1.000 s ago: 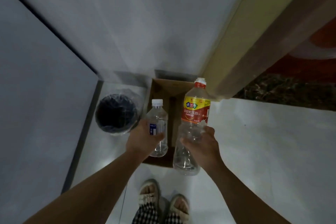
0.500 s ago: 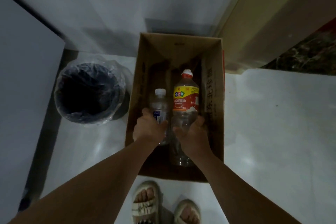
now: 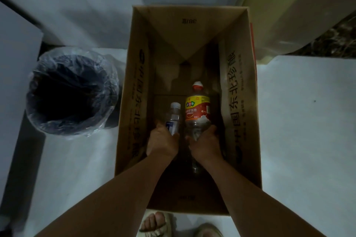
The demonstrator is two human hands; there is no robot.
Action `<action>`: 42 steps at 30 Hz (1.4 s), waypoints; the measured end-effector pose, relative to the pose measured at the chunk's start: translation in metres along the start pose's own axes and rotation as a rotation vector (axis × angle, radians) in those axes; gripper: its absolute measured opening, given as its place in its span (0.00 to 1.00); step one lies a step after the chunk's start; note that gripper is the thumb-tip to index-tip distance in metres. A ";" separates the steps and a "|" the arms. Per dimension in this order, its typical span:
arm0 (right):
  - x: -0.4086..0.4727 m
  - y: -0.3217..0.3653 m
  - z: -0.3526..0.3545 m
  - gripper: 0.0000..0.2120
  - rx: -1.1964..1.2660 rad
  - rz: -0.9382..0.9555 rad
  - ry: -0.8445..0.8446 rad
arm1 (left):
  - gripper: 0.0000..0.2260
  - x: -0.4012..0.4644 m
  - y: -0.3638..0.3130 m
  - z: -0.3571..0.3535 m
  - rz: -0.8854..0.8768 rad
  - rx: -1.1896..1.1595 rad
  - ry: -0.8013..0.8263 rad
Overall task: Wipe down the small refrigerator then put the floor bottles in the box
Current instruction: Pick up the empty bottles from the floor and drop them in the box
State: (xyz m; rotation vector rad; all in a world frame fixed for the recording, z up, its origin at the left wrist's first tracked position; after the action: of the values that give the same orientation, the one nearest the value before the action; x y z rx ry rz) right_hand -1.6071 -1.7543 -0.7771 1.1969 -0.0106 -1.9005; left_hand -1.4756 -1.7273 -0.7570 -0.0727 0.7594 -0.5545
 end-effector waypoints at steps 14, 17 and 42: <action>-0.067 0.034 0.049 0.27 -0.355 0.274 0.097 | 0.23 -0.056 -0.043 0.063 -0.164 0.101 0.083; -0.106 0.060 0.082 0.29 -0.421 0.314 0.051 | 0.22 -0.083 -0.059 0.104 -0.227 0.119 0.087; -0.450 0.280 0.260 0.24 -0.709 0.679 -0.007 | 0.19 -0.309 -0.113 0.496 -0.436 0.166 -0.135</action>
State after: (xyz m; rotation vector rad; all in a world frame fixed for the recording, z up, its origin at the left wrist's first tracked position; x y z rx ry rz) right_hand -1.5414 -1.7370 -0.1906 0.5854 0.2101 -1.1497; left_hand -1.3761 -1.7350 -0.1708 -0.1213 0.5637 -1.0152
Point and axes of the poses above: each hand's wrist, its own x-axis towards the middle knuckle, its own z-axis out of the back of the hand, y = z × x, the point moved 5 cm from there along x, towards the middle knuckle, and after that the axes turned 5 degrees about -y, right-handed, at the moved point
